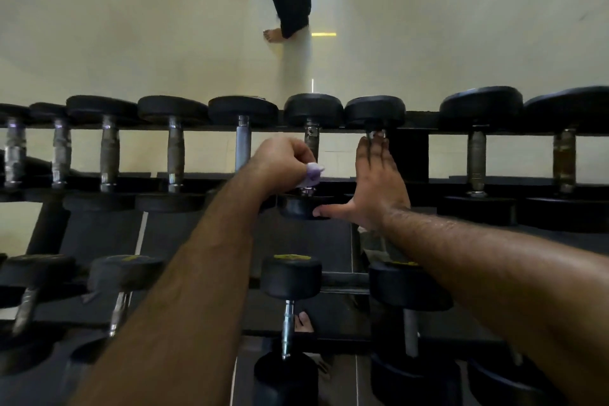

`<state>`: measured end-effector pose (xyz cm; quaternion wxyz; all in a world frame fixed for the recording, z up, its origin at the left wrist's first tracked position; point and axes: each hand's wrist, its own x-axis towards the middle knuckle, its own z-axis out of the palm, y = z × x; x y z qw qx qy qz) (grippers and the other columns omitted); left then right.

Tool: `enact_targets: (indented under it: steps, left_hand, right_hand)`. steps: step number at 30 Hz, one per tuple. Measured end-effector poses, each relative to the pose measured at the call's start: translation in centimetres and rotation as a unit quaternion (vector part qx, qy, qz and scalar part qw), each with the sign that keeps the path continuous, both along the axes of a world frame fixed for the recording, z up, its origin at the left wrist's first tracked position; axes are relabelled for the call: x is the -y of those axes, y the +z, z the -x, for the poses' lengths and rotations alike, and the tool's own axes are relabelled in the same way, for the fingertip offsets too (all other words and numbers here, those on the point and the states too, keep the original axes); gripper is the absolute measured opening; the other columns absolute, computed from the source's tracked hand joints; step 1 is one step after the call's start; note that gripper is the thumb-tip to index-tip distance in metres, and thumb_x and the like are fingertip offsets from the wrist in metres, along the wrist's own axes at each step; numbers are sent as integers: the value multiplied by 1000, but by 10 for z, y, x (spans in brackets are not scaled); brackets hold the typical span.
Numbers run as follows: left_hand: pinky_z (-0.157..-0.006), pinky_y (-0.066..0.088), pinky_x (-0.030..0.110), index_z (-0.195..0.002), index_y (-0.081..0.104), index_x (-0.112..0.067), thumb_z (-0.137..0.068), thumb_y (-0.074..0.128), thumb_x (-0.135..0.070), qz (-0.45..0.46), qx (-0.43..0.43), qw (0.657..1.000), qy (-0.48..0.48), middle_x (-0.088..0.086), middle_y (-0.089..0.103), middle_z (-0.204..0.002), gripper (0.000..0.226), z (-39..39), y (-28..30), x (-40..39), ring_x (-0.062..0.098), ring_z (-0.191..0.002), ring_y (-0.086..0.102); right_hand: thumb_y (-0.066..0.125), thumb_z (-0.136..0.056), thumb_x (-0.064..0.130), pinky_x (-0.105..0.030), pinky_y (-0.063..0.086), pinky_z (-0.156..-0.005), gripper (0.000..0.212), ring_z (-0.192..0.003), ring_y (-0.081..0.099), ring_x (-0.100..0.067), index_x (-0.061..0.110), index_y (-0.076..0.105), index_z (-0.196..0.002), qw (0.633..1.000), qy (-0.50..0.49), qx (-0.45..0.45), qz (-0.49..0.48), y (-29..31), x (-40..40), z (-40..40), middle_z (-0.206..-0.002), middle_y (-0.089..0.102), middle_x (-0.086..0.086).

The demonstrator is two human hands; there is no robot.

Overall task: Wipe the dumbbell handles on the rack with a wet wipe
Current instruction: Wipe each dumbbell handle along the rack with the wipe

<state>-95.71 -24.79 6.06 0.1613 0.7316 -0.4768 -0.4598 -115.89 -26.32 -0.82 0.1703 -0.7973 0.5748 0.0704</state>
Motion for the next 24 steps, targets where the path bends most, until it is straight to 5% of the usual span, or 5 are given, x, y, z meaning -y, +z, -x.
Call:
enact_targets:
  steps: [4, 6, 11, 17, 24]
  left_hand:
    - [-63, 61, 29, -91, 77, -8, -87, 73, 4, 50, -70, 989, 122, 10, 76, -87, 14, 28, 13, -23, 23, -83, 76]
    - [-66, 66, 41, -95, 76, -9, -85, 62, 9, 75, -75, 981, 161, 16, 75, -94, 24, 44, 16, -31, 32, -88, 76]
    - [-85, 65, 43, -102, 74, -15, -91, 78, -6, 142, -122, 950, 251, 9, 77, -104, 14, 97, 15, -40, 22, -100, 77]
    - [-93, 63, 47, -106, 78, -10, -93, 79, -14, 164, -206, 892, 367, 8, 81, -99, 13, 159, -3, -26, 24, -97, 79]
    - [-74, 65, 31, -97, 82, -20, -87, 86, -26, 241, 65, 915, 317, -10, 78, -83, 12, 191, -16, -1, 4, -79, 74]
  right_hand:
    - [36, -56, 113, -54, 2, -134, 162, -164, -18, -31, 10, -22, -166, 1000, 4, 22, -14, 5, -3, 13, -175, -28, -12]
    - [38, -65, 108, -53, -1, -134, 153, -163, -22, -27, 12, -28, -165, 998, 52, 26, -29, 8, -4, 32, -173, -34, -9]
    - [17, -79, 102, -47, -9, -133, 131, -164, -18, -23, 12, -14, -169, 986, 159, -48, 31, 21, 11, 126, -177, -19, -9]
    - [26, -80, 102, -50, -7, -134, 134, -160, -29, -27, 10, -15, -169, 992, 112, -50, 26, 22, 55, 196, -175, -27, -11]
    - [28, -63, 112, -63, 12, -131, 155, -165, -13, -32, 6, -16, -167, 999, -39, -18, 21, 13, 50, 195, -177, -18, -15]
